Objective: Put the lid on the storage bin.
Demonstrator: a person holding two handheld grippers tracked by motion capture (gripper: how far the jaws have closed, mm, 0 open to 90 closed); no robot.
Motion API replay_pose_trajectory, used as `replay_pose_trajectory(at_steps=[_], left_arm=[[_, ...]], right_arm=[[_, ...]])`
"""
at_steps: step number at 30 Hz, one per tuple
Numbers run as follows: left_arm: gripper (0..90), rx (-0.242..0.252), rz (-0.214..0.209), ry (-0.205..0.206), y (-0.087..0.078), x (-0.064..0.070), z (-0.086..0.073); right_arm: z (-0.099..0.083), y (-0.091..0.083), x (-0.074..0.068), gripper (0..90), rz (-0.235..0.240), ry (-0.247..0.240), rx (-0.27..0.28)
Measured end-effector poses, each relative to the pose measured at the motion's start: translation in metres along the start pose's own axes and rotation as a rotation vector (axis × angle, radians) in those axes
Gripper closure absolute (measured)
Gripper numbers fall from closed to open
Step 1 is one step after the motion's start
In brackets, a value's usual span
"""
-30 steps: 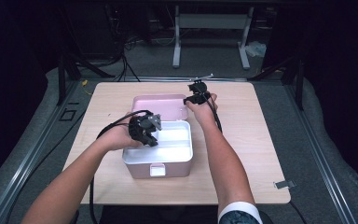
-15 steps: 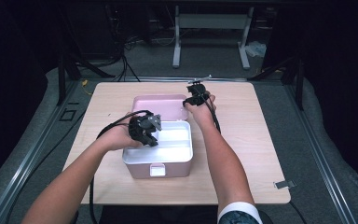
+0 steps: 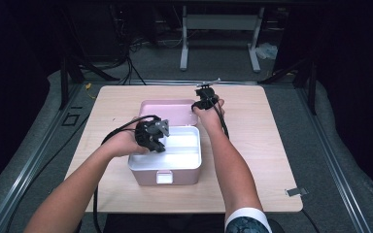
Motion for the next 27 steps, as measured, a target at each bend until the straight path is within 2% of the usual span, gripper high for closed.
replay_pose_trajectory(at_steps=[1,2,4,5,8,9,10,11,12,13,15,16,18,19,20,21,24,27], left_arm=[[86.5,0.001,0.0,-0.001,0.0,0.0,0.0],[86.5,0.005,0.001,-0.002,0.0,0.0,0.0],[86.5,0.008,0.002,-0.007,0.0,0.0,-0.001],[86.6,0.01,-0.002,-0.007,0.0,0.0,-0.001],[86.6,0.01,-0.003,-0.007,0.0,0.0,-0.001],[86.5,0.01,-0.003,-0.008,0.0,0.0,-0.001],[86.6,0.011,-0.004,-0.009,0.0,0.0,-0.001],[86.6,0.01,-0.003,-0.009,0.0,0.0,-0.001],[86.6,0.01,-0.003,-0.009,0.0,0.0,-0.001],[86.5,0.01,-0.004,-0.009,0.0,0.0,-0.001],[86.5,0.011,-0.004,-0.01,0.0,0.0,-0.001],[86.5,0.01,-0.005,-0.01,0.0,0.0,-0.001],[86.5,0.011,-0.008,-0.009,0.0,0.0,-0.001],[86.5,0.011,-0.007,-0.01,0.0,0.0,-0.001],[86.5,0.01,-0.008,-0.01,0.0,0.0,-0.001],[86.5,0.011,-0.008,-0.01,0.0,0.0,-0.001],[86.5,0.013,-0.007,-0.011,0.0,0.0,-0.001],[86.5,0.014,-0.007,-0.01,0.001,0.0,-0.001]], right_arm=[[0.0,0.0,0.001,73.3,0.02,-0.003,-0.018],[0.001,0.002,0.001,73.3,0.002,0.008,-0.004],[0.002,0.002,0.002,73.5,0.022,0.005,-0.027],[0.002,0.004,0.001,73.6,0.006,0.016,-0.014],[0.002,0.004,0.001,74.2,0.0,0.023,-0.012],[0.002,0.001,0.002,74.5,0.034,0.008,-0.044],[0.002,-0.001,0.001,74.8,0.035,0.011,-0.043],[0.003,0.0,0.0,75.1,0.001,0.023,-0.004],[0.003,-0.002,-0.001,75.4,0.01,0.016,-0.016],[0.004,-0.002,-0.002,75.8,-0.006,0.018,0.006],[0.004,-0.007,-0.002,76.8,0.01,0.01,-0.007],[0.005,-0.007,-0.002,77.1,-0.006,0.02,0.007],[0.005,-0.012,-0.002,77.9,0.011,0.029,0.027],[0.005,-0.015,-0.001,78.1,0.036,0.022,0.019],[0.005,-0.017,-0.002,78.4,0.017,0.026,0.032],[0.005,-0.019,-0.001,78.7,0.038,0.018,0.036],[0.006,-0.024,-0.003,79.5,0.024,0.021,0.079],[0.005,-0.035,-0.004,80.7,0.041,0.013,0.111]])
Point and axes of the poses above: each handheld gripper's, and its own axes: y roughly forward along the jaws, z roughly out of its top, x roughly to its right, the point moved 2 cm from there along y, roughly forward along the jaws, and after that the axes turned 13 degrees about -x, right-handed, at the moved point
